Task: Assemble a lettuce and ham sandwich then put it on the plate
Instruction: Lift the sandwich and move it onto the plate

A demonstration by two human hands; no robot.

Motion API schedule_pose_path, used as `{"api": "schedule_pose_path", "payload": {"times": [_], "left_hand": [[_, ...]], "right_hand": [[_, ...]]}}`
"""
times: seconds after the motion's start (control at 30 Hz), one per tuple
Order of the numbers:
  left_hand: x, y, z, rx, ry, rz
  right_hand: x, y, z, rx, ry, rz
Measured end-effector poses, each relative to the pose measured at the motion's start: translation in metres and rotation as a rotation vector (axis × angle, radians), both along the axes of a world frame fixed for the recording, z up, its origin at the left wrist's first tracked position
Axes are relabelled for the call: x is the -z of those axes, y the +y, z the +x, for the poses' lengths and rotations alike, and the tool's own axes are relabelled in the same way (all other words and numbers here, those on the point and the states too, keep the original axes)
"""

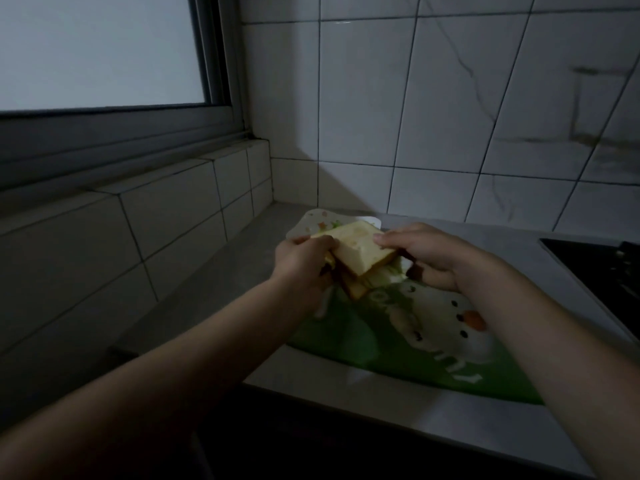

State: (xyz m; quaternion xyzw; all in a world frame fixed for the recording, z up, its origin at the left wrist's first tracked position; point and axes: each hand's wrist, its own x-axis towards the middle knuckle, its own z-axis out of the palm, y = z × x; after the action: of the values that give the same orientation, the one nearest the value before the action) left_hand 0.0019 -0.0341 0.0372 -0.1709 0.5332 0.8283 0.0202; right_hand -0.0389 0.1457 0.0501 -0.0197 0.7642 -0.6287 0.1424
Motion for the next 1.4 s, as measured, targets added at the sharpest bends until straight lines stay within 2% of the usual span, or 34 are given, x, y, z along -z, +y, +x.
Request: {"api": "schedule_pose_path", "payload": {"times": [0.2, 0.4, 0.7, 0.8, 0.93, 1.13, 1.4], "left_hand": [[-0.008, -0.014, -0.045, -0.108, 0.081, -0.053], [-0.007, -0.021, -0.103, -0.183, 0.087, -0.173], [0.011, -0.028, -0.162, -0.135, 0.059, -0.291], [0.02, -0.03, -0.173, -0.084, 0.013, -0.362], [0.031, -0.031, -0.185, -0.042, -0.041, -0.457], [0.037, -0.03, -0.197, -0.034, -0.032, -0.671], [0.042, -0.028, -0.202, 0.022, 0.045, -0.908]], "right_hand": [[-0.012, -0.016, -0.032, 0.037, -0.003, -0.086], [-0.012, -0.034, -0.071, 0.107, 0.02, -0.021], [0.011, -0.047, -0.113, 0.144, 0.009, 0.033], [0.022, -0.053, -0.12, 0.125, 0.046, 0.109], [0.027, -0.057, -0.125, 0.084, 0.164, 0.307], [0.03, -0.057, -0.134, 0.075, 0.231, 0.573], [0.037, -0.064, -0.138, 0.079, 0.251, 0.711]]}}
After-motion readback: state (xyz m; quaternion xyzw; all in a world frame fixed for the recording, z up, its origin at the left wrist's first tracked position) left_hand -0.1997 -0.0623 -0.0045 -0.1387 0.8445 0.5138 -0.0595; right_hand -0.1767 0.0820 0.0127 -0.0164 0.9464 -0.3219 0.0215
